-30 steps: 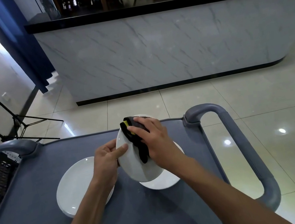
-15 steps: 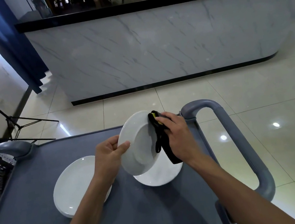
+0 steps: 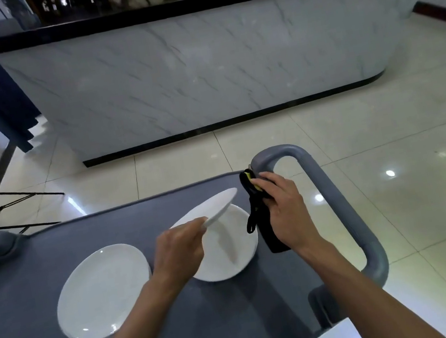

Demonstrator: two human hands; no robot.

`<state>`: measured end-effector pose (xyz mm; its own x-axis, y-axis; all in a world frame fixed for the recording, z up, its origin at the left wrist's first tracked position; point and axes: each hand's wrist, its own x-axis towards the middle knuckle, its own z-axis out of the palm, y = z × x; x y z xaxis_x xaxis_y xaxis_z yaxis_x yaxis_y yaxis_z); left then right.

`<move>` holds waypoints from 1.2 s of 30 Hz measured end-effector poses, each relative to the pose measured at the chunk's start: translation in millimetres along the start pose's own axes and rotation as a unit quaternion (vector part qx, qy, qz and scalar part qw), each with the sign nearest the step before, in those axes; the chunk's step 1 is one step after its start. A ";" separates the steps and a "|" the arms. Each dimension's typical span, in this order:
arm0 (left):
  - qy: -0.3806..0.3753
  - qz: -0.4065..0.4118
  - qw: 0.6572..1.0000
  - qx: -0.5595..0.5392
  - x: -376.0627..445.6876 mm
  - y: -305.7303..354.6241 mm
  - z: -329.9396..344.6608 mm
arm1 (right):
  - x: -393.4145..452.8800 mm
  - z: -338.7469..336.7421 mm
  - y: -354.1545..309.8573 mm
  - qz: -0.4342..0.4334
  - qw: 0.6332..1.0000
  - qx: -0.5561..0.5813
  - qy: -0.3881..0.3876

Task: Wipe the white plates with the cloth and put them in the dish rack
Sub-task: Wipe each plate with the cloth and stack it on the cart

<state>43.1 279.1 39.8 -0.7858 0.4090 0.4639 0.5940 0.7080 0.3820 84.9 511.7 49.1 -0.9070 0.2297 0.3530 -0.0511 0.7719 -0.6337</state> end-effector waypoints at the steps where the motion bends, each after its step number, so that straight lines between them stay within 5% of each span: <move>1: -0.003 0.009 1.000 0.007 -1.5 0.5 2.9 | -1.6 -0.8 2.3 0.005 1.000 -0.002 -0.003; 14: -0.081 0.146 0.984 0.060 -35.3 -14.7 42.0 | -19.6 7.2 -0.2 0.006 1.000 -0.005 -0.022; 36: -0.161 0.156 0.972 0.069 -82.8 -39.7 74.1 | -38.2 29.1 5.3 0.015 0.996 -0.020 -0.081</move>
<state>71.9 259.8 -73.0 -0.5972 0.7598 0.2569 0.8010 0.5817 0.1415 107.1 489.7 12.3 -0.9633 0.1577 0.2171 -0.0089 0.7898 -0.6132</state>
